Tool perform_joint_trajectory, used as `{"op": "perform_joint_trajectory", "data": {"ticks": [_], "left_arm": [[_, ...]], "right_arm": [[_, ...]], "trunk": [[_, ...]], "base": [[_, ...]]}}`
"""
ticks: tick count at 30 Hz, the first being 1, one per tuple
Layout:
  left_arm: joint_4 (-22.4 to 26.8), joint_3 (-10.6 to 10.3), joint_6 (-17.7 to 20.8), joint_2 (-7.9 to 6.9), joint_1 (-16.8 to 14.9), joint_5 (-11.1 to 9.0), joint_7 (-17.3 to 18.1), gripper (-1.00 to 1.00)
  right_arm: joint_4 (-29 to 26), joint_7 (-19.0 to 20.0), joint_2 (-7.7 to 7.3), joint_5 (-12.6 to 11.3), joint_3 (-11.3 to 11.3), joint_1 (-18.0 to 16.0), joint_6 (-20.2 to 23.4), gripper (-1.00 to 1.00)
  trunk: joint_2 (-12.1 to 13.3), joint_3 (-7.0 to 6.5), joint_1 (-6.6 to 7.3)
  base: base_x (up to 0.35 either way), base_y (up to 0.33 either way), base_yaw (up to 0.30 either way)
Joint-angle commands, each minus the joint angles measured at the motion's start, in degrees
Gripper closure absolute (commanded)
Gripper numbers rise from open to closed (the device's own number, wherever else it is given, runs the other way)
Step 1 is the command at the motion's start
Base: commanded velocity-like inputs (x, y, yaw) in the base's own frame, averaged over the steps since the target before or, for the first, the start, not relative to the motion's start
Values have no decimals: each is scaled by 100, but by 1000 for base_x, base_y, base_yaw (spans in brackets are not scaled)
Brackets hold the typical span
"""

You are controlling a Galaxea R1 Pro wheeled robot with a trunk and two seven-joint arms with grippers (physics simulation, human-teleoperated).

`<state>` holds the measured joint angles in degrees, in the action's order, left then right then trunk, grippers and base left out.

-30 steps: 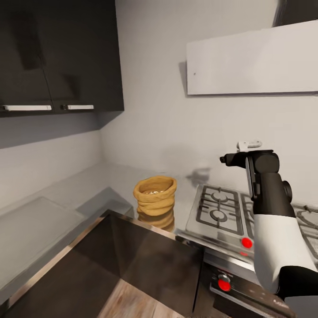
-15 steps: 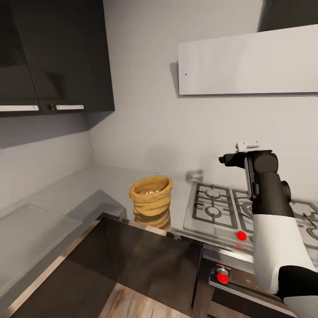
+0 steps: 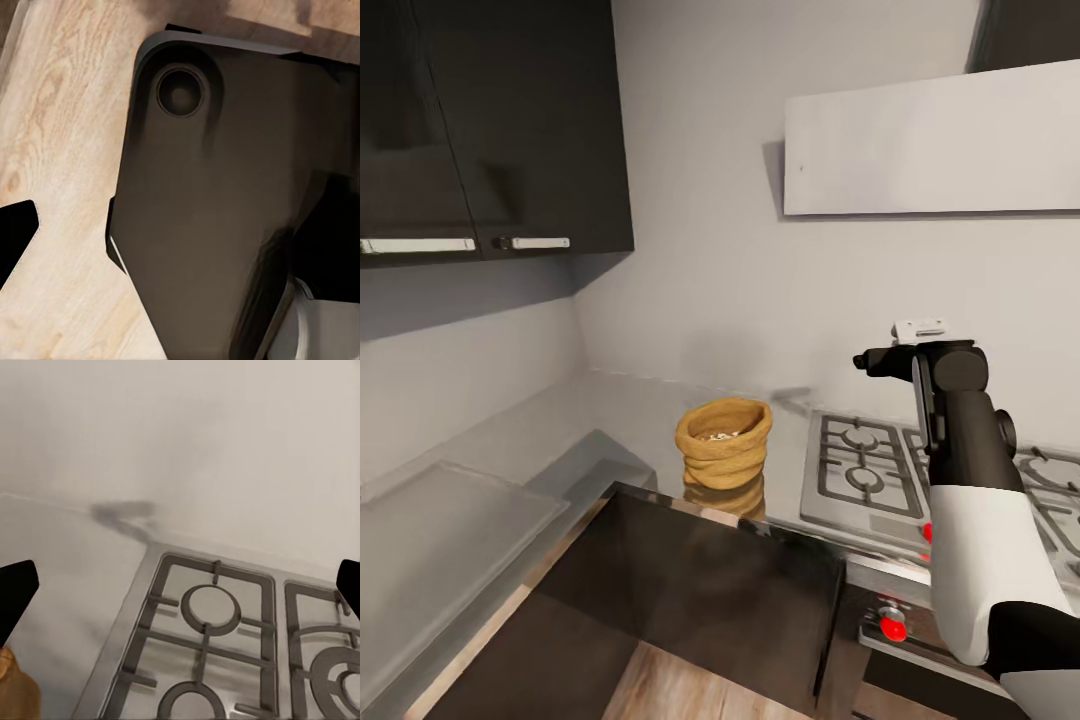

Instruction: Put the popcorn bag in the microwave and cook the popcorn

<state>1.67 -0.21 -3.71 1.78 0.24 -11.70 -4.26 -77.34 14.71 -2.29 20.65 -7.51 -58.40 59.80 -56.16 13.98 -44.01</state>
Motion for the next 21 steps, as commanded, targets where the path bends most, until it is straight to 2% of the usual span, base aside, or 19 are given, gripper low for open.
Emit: {"op": "perform_joint_trajectory", "data": {"ticks": [1, 12, 21], "left_arm": [[12, -6, -7, 0, 3, -34, -14, -100], [9, -8, -5, -2, 3, -34, -14, -100], [9, -6, -7, 2, 3, -34, -14, -100]], "right_arm": [[-3, 58, 1, 61, -4, -5, 20, -100], [0, 58, 6, 53, 2, -5, 20, -100], [154, 59, 9, 53, 0, -5, 20, -100]], "trunk": [[-5, 6, -1], [-5, 6, -1], [-5, 6, -1]], "base": [[0, 146, 0], [0, 223, 0], [0, 23, 0]]}}
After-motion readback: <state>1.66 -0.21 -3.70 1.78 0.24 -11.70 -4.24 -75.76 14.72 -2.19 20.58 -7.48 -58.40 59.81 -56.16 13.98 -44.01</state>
